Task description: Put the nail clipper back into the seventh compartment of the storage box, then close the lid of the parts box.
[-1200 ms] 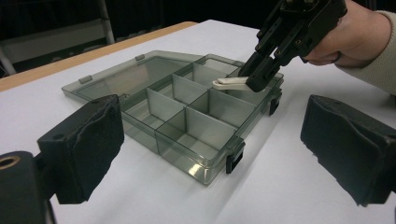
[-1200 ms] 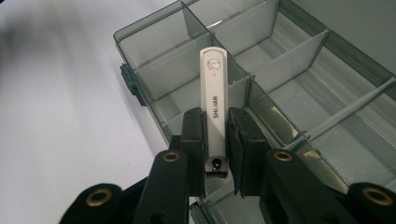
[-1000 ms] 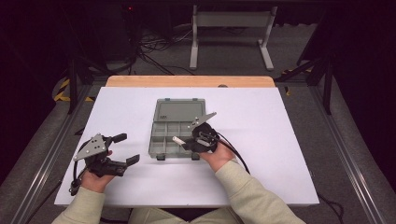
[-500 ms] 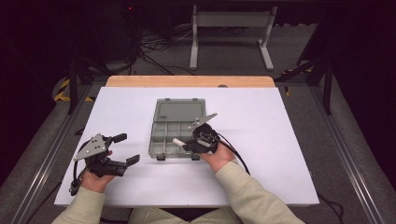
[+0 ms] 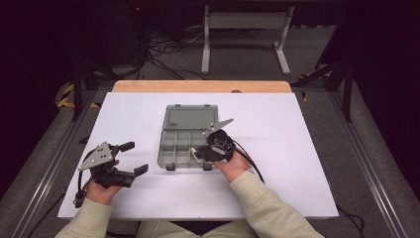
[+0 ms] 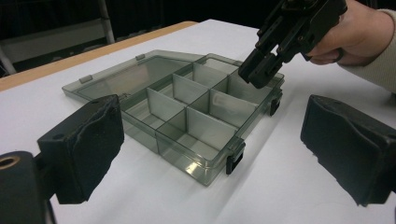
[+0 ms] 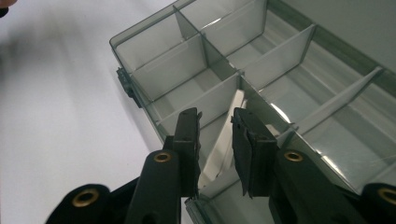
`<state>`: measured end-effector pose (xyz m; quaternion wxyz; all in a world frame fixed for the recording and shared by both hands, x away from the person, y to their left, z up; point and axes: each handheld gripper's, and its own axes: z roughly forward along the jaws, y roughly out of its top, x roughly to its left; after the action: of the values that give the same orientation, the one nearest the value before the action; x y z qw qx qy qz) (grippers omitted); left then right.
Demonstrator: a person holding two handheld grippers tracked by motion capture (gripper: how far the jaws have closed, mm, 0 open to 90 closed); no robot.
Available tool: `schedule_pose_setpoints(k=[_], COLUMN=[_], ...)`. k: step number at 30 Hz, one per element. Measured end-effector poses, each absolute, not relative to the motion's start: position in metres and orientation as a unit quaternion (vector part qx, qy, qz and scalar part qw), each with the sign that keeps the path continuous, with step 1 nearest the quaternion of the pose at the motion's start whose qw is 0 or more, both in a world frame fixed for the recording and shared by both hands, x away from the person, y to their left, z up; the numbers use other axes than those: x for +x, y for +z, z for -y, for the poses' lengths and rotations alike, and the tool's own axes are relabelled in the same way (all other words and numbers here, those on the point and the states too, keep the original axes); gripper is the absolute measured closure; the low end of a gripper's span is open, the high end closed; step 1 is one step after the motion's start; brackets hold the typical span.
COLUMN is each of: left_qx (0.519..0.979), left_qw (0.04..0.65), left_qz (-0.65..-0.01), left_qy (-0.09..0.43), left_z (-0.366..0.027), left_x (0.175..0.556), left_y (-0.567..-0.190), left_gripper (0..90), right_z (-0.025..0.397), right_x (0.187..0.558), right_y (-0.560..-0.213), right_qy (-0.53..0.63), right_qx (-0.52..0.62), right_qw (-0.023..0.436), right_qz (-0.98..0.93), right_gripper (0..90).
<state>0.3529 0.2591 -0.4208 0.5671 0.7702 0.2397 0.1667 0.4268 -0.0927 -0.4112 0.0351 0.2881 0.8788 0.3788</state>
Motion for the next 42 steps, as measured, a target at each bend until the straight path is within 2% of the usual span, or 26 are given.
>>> schedule_pose_setpoints(k=[6, 10, 12, 17, 18, 19, 22, 23, 25, 35, 42], left_qx=[0.768, 0.77, 0.772, 0.777, 0.777, 0.778, 0.781, 0.782, 0.787, 0.797, 0.81], left_qw=[0.568, 0.567, 0.563, 0.55, 0.55, 0.544, 0.536, 0.534, 0.522, 0.487, 0.453], left_qz=[-0.245, -0.24, -0.243, -0.265, -0.265, -0.271, -0.279, -0.28, -0.286, -0.308, -0.326], left_qy=[0.165, 0.166, 0.168, 0.155, 0.155, 0.159, 0.159, 0.157, 0.163, 0.183, 0.182], left_z=[-0.258, -0.259, -0.259, -0.26, -0.26, -0.26, -0.259, -0.258, -0.254, -0.241, -0.23], left_x=[0.353, 0.353, 0.355, 0.359, 0.359, 0.359, 0.36, 0.36, 0.363, 0.386, 0.425], left_y=[-0.421, -0.42, -0.419, -0.414, -0.414, -0.412, -0.409, -0.408, -0.404, -0.388, -0.38], left_gripper=[8.7, 14.5, 26.6, 49.2, 56.7, 56.7, 73.9, 83.2, 89.2, 89.5, 89.5], right_z=[0.099, 0.103, 0.107, 0.117, 0.117, 0.119, 0.124, 0.126, 0.128, 0.14, 0.146], right_x=[0.423, 0.423, 0.423, 0.425, 0.425, 0.426, 0.428, 0.429, 0.431, 0.449, 0.468], right_y=[-0.4, -0.392, -0.386, -0.376, -0.376, -0.373, -0.369, -0.367, -0.366, -0.361, -0.358], right_qy=[0.386, 0.387, 0.389, 0.39, 0.39, 0.39, 0.392, 0.391, 0.39, 0.389, 0.379], right_qx=[0.278, 0.275, 0.275, 0.274, 0.274, 0.275, 0.268, 0.268, 0.268, 0.273, 0.284], right_qw=[0.054, 0.061, 0.067, 0.073, 0.073, 0.075, 0.081, 0.082, 0.084, 0.094, 0.106], right_qz=[-0.878, -0.878, -0.877, -0.876, -0.876, -0.876, -0.876, -0.877, -0.877, -0.875, -0.874], right_gripper=[90.0, 90.0, 90.0, 90.0, 90.0, 90.0, 90.0, 90.0, 90.0, 90.0, 90.0])
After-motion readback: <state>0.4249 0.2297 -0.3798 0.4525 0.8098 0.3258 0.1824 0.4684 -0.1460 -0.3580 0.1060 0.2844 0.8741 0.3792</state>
